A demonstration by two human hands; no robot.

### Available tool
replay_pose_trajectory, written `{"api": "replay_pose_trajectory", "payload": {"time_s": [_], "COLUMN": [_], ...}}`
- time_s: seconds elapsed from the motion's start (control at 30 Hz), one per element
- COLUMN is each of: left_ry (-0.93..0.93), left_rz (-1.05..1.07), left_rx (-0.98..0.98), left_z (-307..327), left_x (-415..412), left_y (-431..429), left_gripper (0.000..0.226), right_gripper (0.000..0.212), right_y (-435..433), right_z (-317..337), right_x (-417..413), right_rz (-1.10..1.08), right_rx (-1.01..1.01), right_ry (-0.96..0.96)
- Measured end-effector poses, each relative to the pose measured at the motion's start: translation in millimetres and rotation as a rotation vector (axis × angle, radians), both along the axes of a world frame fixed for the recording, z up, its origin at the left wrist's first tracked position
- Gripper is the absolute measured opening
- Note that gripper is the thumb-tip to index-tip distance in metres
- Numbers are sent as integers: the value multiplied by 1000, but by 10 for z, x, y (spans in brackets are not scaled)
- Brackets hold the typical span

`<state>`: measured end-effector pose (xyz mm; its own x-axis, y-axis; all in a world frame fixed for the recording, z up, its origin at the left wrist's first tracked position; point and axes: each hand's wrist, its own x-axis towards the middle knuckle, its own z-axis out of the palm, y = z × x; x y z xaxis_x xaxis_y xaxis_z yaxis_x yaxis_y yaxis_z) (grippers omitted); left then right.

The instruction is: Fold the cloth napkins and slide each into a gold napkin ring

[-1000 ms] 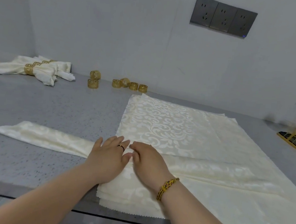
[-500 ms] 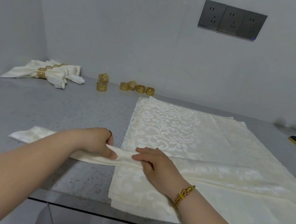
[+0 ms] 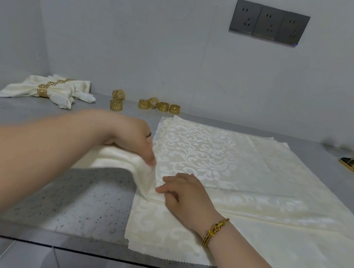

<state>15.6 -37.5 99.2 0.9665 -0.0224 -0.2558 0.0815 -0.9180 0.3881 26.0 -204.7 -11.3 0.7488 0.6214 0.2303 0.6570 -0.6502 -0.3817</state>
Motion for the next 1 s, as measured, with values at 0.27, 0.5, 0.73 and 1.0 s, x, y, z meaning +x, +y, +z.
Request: {"api": "replay_pose_trajectory", "payload": {"time_s": [0.27,0.5,0.73,1.0], "left_ry": [116,48,-85,-189], "left_rz": [-53,14,-135,-268], "left_rx": [-314,-714,-451,-266], "left_z": [-335,-685,-764,-873], "left_x": [64,-41,-27,-62], "left_y": [-458,-279,-288,-407], "left_gripper": [28,34,43,18], "right_gripper": [44,35,11,21], "right_y": [-29,-221,-256,-971], "right_z": [-97,-65,21,98], "right_x": [87,-54,-166,-198], "right_rz": [-110,-82,-297,-684], "right_rx": [-161,327,508,950], "right_ry": [24,141,-51,208]}}
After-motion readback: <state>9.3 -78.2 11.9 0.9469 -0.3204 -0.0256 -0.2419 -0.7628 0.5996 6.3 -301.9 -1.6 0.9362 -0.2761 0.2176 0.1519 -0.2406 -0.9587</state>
